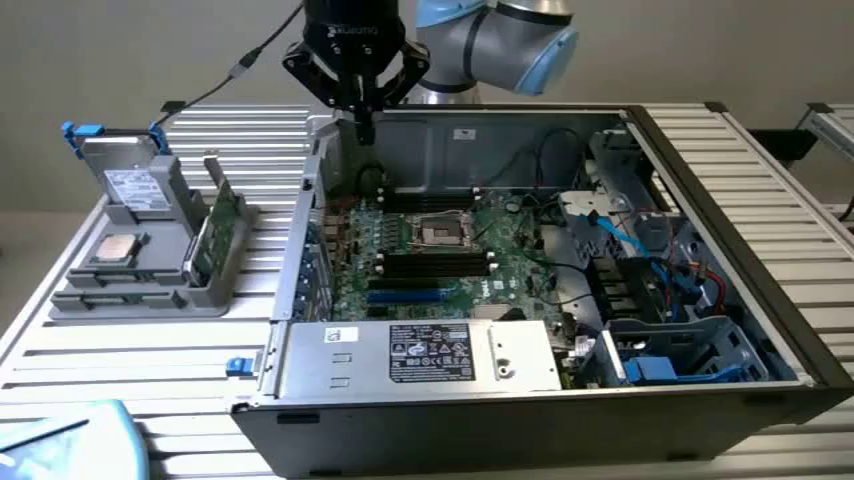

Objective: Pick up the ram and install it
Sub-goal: 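Reach for the ram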

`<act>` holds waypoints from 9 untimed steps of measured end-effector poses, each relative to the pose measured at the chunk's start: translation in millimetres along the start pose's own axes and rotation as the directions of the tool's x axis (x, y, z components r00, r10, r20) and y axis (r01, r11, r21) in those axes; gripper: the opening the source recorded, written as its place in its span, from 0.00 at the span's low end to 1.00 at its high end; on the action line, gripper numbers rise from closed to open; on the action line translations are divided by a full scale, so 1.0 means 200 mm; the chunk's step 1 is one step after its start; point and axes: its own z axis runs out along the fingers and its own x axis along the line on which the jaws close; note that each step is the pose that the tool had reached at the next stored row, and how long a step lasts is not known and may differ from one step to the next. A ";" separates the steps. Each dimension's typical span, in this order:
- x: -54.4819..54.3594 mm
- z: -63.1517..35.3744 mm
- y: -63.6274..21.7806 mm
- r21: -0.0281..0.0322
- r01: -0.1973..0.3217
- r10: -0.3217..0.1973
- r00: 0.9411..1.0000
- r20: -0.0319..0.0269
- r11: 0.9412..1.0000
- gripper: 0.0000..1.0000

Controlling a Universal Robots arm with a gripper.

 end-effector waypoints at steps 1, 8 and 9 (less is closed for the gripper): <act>0.00 0.000 0.000 0.000 0.000 0.000 1.000 0.000 1.000 0.11; 0.01 0.000 0.001 0.000 0.000 0.000 1.000 0.000 1.000 0.11; 0.02 0.000 0.004 0.000 0.000 0.000 1.000 0.000 1.000 0.11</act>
